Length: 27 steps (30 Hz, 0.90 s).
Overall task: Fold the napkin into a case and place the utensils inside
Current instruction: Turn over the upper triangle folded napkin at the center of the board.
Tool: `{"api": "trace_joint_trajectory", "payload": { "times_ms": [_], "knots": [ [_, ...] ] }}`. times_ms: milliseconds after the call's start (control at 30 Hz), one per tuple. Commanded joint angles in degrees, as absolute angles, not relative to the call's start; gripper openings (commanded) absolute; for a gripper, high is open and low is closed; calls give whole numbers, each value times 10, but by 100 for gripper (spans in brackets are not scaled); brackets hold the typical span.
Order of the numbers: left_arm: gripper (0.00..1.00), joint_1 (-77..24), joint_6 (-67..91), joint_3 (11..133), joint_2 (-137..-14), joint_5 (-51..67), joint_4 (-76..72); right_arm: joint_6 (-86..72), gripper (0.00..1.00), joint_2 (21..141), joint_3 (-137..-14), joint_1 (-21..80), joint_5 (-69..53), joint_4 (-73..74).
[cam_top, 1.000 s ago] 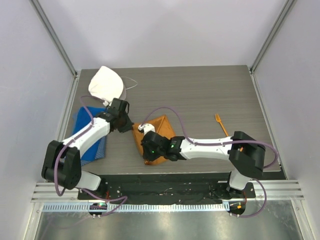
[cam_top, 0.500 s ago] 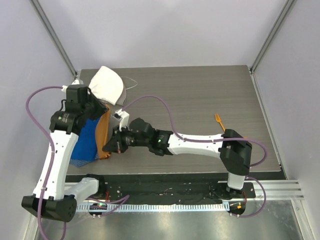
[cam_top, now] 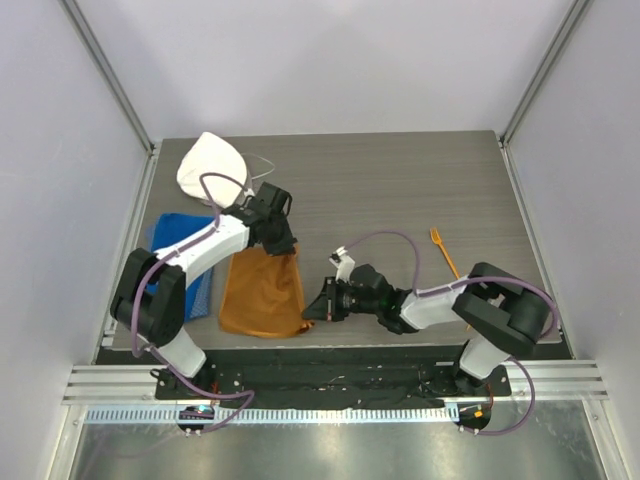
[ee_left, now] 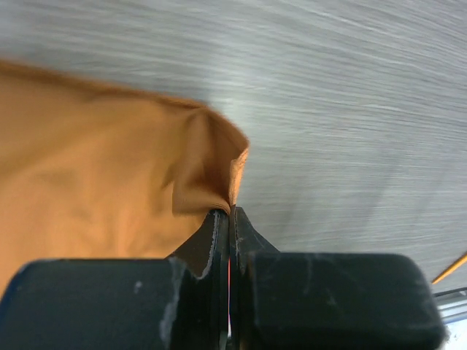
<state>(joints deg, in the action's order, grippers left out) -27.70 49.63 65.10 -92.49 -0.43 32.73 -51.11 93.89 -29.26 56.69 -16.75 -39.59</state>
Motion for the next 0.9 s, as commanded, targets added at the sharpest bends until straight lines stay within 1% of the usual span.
{"api": "trace_joint_trajectory", "payload": {
  "times_ms": [0, 100, 133, 233, 400, 533, 567, 600, 867],
  "knots": [
    [0, -294, 521, 706, -936, -67, 152, -513, 1, 870, -231, 558, -249, -416],
    [0, -305, 530, 714, -950, -69, 151, -494, 1, 836, -225, 542, -237, -371],
    [0, -305, 533, 712, -941, -70, 151, -474, 1, 823, -232, 542, -231, -324],
    [0, -301, 528, 710, -905, -82, 168, -451, 1, 800, -271, 543, -220, -252],
    [0, -280, 514, 746, -837, -68, 237, -392, 1, 790, -432, 577, -179, -83],
    [0, -226, 518, 754, -786, -14, 263, -390, 1, 820, -539, 602, -184, -49],
    [0, -199, 518, 756, -769, -3, 270, -386, 1, 830, -583, 617, -174, -39],
    [0, -180, 518, 756, -763, 35, 275, -376, 1, 851, -605, 624, -171, -19],
    [0, -28, 490, 779, -687, 151, 352, -373, 1, 972, -802, 686, -184, 13]
  ]
}}
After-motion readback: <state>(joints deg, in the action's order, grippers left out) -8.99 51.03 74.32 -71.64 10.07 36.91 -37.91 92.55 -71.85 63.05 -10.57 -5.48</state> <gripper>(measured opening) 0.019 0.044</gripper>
